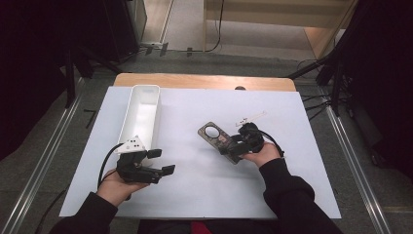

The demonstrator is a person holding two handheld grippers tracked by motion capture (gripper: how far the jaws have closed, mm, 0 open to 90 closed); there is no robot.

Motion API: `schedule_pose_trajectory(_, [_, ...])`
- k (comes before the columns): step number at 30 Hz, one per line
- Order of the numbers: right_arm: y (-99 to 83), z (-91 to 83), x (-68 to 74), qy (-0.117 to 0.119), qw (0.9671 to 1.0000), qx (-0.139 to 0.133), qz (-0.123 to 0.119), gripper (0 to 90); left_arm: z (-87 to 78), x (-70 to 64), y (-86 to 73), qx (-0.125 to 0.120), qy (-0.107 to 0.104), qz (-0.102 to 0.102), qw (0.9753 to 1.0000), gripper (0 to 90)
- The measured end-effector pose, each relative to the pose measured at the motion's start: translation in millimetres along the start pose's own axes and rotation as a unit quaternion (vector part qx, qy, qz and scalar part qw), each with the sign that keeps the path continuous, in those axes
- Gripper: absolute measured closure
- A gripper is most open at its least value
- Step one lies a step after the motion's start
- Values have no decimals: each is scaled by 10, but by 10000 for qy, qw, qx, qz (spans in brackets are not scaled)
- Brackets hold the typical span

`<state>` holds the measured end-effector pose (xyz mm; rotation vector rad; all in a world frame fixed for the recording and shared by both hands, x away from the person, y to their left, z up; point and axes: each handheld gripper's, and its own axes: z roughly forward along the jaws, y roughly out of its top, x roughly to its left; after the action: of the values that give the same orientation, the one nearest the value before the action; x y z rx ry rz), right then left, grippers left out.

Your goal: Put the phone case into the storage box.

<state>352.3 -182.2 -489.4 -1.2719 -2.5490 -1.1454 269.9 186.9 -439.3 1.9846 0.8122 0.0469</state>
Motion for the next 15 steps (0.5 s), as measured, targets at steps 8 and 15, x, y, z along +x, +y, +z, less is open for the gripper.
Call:
schedule_pose_trajectory(8, [3, -26, -9, 27, 9999, -89, 99, 111, 51, -6, 69, 147, 149, -88, 9997, 167])
schedule_pose_trajectory(15, [7, -29, 7, 70, 9998, -129, 146, 111, 111, -35, 150, 223, 122, -155, 9996, 168])
